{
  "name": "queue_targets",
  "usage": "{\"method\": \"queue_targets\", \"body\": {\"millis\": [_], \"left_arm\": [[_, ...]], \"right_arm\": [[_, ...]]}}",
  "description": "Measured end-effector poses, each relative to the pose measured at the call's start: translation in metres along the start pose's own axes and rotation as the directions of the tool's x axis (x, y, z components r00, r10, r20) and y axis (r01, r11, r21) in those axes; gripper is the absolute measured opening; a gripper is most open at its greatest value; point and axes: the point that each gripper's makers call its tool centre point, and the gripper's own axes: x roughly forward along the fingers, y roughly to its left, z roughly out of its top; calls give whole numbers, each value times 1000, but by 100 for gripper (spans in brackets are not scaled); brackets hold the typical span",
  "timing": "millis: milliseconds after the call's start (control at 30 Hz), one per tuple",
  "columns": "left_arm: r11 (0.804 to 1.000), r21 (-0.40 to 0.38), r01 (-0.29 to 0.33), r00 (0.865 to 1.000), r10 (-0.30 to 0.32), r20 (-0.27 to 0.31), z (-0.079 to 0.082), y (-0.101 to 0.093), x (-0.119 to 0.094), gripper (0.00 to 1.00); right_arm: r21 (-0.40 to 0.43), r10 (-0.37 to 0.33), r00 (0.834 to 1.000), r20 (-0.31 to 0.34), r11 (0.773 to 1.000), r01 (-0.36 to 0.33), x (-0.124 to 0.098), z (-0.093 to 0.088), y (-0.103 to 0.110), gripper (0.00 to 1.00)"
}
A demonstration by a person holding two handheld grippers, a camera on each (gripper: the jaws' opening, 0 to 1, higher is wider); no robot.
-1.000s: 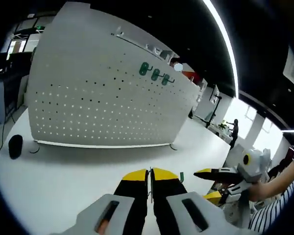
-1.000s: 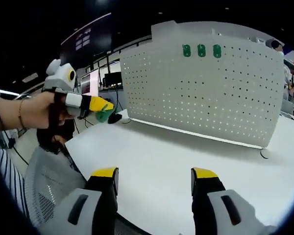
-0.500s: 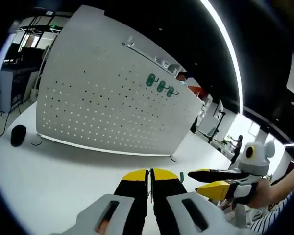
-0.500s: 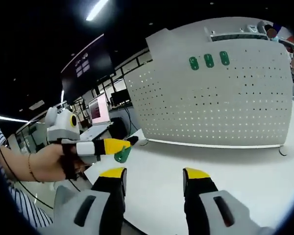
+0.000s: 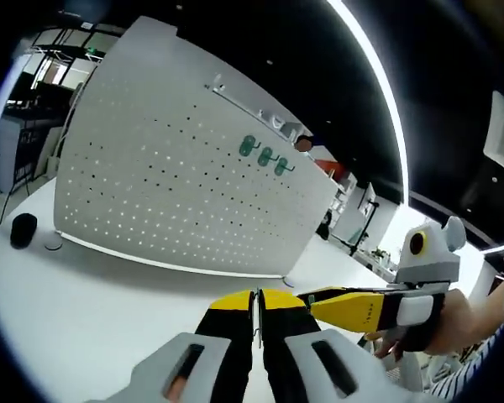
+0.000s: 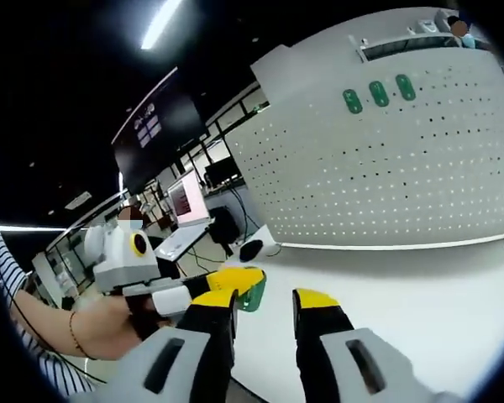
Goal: Insert the hook assembly into the mounting plate slot until the hook locks in place.
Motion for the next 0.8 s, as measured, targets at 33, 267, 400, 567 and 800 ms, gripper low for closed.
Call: {"method": "queue_targets", "body": {"millis": [33, 267, 400, 567, 800], "left_arm": [[1000, -7, 9, 1000, -9, 6, 1, -1, 0, 1], [1000, -2, 30, 999, -30, 32, 7, -7, 1, 1], [999, 3, 40, 998, -40, 37, 7, -8, 1, 1], [999, 3, 46, 998, -46, 46, 9, -8, 1, 1], [999, 5, 50, 997, -50, 56, 11, -7, 2, 1]], "right_arm": [[3, 3, 1000, -2, 1000, -3, 1, 0, 0, 21], [29, 22, 1000, -10, 999, -21, 4, 0, 6, 16], [19, 25, 1000, -17, 1000, -24, 7, 0, 6, 13], [21, 36, 999, -19, 999, -36, 8, 1, 8, 11], [21, 52, 998, -18, 998, -52, 9, 4, 11, 7]]}}
